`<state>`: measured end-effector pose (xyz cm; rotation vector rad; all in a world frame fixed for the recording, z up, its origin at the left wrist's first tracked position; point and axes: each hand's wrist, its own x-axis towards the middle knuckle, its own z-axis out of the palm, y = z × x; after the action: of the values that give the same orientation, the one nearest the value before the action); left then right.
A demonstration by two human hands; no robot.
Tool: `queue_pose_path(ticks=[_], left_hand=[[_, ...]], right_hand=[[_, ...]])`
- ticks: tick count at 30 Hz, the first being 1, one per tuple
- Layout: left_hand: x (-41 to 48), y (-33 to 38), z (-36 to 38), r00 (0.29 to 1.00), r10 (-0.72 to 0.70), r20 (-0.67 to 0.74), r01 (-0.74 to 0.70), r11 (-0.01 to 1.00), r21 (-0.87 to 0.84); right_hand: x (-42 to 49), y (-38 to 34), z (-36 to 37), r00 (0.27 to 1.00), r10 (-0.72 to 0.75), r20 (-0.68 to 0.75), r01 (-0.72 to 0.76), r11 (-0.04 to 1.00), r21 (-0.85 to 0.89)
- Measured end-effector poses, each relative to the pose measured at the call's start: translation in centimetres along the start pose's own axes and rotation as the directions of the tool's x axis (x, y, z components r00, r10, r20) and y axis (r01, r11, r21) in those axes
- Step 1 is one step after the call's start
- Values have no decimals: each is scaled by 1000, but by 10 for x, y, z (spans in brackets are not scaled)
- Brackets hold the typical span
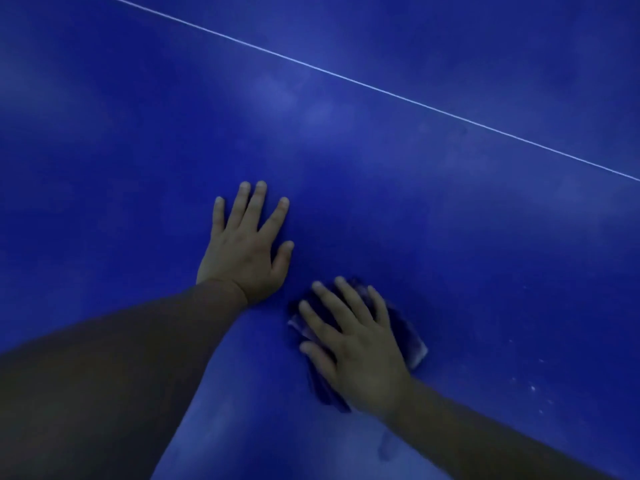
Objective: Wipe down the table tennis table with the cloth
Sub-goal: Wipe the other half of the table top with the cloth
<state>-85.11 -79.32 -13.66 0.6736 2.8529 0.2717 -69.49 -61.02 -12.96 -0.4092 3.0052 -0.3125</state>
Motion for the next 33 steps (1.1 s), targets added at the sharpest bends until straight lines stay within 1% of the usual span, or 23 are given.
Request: queue_pose_path(ticks=[1, 2, 3, 4, 6, 7, 9, 11, 13, 15, 16, 17, 18, 19, 20, 21, 22, 23, 24, 27, 30, 32, 33], left_hand=[[0, 0, -1, 1000, 10, -7, -10, 1000, -21], [0, 0, -2, 1000, 19, -19, -20, 999, -49], [-2, 0, -3, 999, 31, -31, -33, 996, -78], [-4, -1, -3, 998, 44, -50, -49, 993, -109], [-8, -2, -4, 993, 76, -89, -91, 979, -181], [-7, -4, -5, 992, 89, -92, -107, 973, -206], [-6, -7, -6, 990, 128, -53, -137, 963, -231], [-14, -10, -8, 982, 188, 0, -184, 959, -214], [-32, -13, -9, 969, 246, 33, -237, 955, -177], [-68, -16, -7, 966, 257, 6, -254, 957, -138], [-90, -17, -4, 968, 252, -11, -251, 961, -117], [-114, -17, 1, 970, 244, -21, -245, 965, -94], [-141, -19, 6, 973, 230, -22, -231, 971, -61], [-168, -20, 12, 977, 211, -18, -212, 977, -29], [-193, -22, 18, 982, 191, -10, -191, 982, -1], [-215, -24, 25, 986, 166, -5, -166, 986, 18], [-231, -25, 30, 991, 134, -4, -134, 991, 30], [-243, -26, 34, 995, 101, -6, -100, 994, 43], [-249, -27, 36, 997, 74, -10, -74, 996, 57], [-251, -29, 38, 999, 54, 2, -54, 996, 66], [-254, -30, 37, 998, 58, 17, -58, 997, 49], [-253, -30, 35, 998, 61, 28, -62, 997, 45], [-254, -30, 35, 997, 63, 38, -64, 997, 43]], right_hand=[[2, 14, -2, 996, -84, 36, 84, 996, 3], [15, 33, -6, 994, -100, 31, 100, 995, -13], [34, 49, -12, 999, -44, 3, 44, 999, -32], [58, 62, -19, 997, 72, -38, -73, 997, -28], [95, 76, -27, 937, 344, -65, -345, 939, -4], [107, 74, -25, 900, 430, -65, -430, 903, 14], [101, 54, -17, 871, 485, -83, -484, 874, 28], [65, 11, -5, 895, 423, -142, -426, 905, 13], [5, -41, 12, 952, 280, -122, -280, 960, 13], [-49, -75, 17, 998, 46, -53, -46, 999, -5], [-57, -67, 13, 996, -94, -1, 94, 995, -13], [-52, -51, 10, 983, -181, 29, 182, 983, -37], [-39, -37, 5, 982, -184, 35, 186, 981, -63], [-20, -25, -2, 995, -94, 24, 95, 994, -55], [0, -19, -8, 998, 67, 17, -67, 997, -27], [18, -18, -10, 971, 239, 15, -239, 971, -10], [31, -20, -8, 930, 368, 5, -368, 930, -3], [36, -29, -3, 900, 437, -2, -437, 900, 8], [33, -39, 2, 888, 460, -3, -460, 888, 16], [-23, -83, 23, 922, 384, -53, -385, 923, -3], [-116, -145, 42, 980, 199, -19, -199, 980, -3], [-136, -137, 38, 999, 6, 48, -4, 1000, -30], [-130, -123, 35, 997, -45, 66, 49, 997, -51]])
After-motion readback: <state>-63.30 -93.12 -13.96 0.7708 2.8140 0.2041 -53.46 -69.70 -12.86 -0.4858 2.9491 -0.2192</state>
